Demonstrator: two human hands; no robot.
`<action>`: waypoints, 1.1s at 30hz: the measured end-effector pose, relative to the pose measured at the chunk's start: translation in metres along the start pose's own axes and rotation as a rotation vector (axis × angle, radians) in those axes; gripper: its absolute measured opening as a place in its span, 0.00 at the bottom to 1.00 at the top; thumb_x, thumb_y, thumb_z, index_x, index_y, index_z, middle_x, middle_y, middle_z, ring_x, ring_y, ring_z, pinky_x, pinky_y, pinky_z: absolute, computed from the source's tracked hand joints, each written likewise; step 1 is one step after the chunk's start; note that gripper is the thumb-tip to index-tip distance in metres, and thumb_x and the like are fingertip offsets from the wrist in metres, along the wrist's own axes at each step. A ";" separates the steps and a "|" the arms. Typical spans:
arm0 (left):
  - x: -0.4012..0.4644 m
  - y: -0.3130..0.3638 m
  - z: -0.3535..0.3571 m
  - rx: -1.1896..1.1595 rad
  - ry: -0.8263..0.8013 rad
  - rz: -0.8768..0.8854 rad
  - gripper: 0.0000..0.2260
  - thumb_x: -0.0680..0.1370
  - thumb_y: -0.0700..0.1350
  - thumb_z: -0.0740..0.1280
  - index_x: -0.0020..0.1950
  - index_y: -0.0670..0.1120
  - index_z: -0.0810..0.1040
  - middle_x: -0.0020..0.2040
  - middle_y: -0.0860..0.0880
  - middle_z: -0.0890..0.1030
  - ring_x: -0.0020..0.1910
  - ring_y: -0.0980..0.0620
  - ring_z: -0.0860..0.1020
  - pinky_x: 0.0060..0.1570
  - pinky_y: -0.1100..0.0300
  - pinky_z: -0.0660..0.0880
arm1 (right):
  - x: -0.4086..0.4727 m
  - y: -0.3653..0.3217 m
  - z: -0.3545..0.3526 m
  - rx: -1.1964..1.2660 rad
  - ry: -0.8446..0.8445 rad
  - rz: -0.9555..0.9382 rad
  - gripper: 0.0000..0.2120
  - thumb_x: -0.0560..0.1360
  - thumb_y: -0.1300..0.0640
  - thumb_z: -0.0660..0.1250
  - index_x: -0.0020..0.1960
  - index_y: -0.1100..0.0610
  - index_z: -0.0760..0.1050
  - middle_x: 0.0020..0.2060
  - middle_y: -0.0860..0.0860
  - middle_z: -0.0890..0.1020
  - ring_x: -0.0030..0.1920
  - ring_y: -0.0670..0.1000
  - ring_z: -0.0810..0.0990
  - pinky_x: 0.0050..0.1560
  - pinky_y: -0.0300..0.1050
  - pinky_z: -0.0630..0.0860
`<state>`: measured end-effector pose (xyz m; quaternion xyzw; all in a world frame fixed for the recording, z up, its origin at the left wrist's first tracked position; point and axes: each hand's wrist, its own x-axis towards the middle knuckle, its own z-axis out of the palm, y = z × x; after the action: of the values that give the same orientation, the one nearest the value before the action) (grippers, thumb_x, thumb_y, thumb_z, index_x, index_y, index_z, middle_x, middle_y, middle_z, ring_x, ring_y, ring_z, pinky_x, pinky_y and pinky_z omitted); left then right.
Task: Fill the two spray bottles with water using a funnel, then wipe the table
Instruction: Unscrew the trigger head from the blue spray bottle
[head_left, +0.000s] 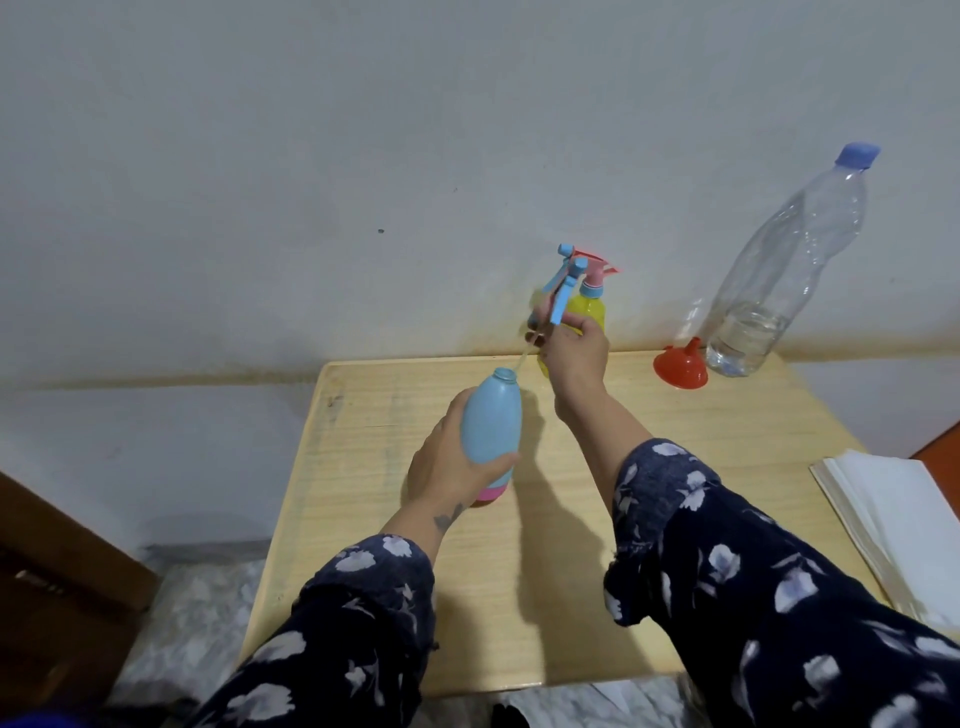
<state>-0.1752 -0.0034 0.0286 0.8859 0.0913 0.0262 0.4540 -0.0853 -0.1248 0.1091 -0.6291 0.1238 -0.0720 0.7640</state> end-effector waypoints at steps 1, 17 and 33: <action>0.000 -0.003 -0.002 0.009 0.001 -0.003 0.37 0.63 0.61 0.75 0.65 0.70 0.58 0.55 0.59 0.76 0.49 0.50 0.78 0.46 0.49 0.78 | 0.007 -0.004 -0.002 0.007 0.044 0.000 0.16 0.74 0.51 0.72 0.56 0.58 0.73 0.41 0.49 0.83 0.37 0.45 0.80 0.40 0.39 0.75; -0.006 -0.012 0.002 -0.032 0.104 -0.049 0.38 0.65 0.58 0.76 0.65 0.66 0.54 0.58 0.55 0.74 0.51 0.47 0.77 0.48 0.49 0.78 | -0.013 0.064 -0.084 -0.834 0.098 0.012 0.16 0.71 0.49 0.72 0.47 0.56 0.68 0.44 0.52 0.76 0.43 0.55 0.75 0.42 0.44 0.67; -0.036 -0.010 0.035 -0.028 0.045 -0.031 0.40 0.66 0.57 0.76 0.66 0.65 0.50 0.64 0.50 0.71 0.54 0.43 0.76 0.49 0.44 0.77 | -0.058 0.099 -0.156 -1.176 0.122 0.054 0.19 0.69 0.42 0.69 0.51 0.52 0.68 0.49 0.51 0.76 0.52 0.56 0.76 0.54 0.53 0.72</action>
<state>-0.2075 -0.0327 0.0012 0.8772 0.1149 0.0405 0.4645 -0.1891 -0.2367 -0.0100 -0.9382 0.2027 -0.0080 0.2803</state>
